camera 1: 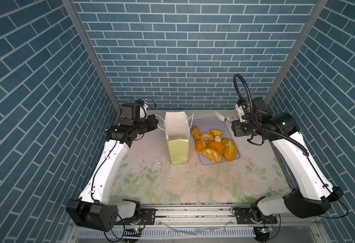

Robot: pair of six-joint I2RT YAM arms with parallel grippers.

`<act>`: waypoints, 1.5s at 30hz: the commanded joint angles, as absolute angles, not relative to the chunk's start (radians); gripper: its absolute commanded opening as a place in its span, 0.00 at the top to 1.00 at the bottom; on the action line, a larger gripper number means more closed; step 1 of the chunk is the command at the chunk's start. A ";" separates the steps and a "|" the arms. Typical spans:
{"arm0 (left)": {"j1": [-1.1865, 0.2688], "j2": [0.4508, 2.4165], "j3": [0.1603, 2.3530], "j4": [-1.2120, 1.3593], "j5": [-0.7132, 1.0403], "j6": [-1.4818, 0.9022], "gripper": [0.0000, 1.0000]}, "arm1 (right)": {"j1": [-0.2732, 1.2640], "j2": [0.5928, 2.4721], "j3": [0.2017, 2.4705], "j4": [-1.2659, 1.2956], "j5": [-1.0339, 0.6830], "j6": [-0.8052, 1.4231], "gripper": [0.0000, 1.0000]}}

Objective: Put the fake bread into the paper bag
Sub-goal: 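Move the empty tongs with the right gripper back over the tray, then pinch the orange croissant with the tongs and lift it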

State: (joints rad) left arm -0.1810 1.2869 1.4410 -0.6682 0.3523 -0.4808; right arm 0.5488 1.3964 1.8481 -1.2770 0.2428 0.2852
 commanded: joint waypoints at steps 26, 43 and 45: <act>-0.182 1.293 1.491 -0.723 0.296 -0.454 1.00 | 0.483 1.696 1.799 -1.106 -0.003 0.201 0.46; -0.182 1.299 1.479 -0.737 0.290 -0.454 1.00 | 0.597 2.023 2.021 -1.106 -0.038 0.163 0.50; -0.182 1.296 1.481 -0.740 0.287 -0.453 1.00 | 0.597 2.037 2.022 -1.100 -0.037 0.163 0.54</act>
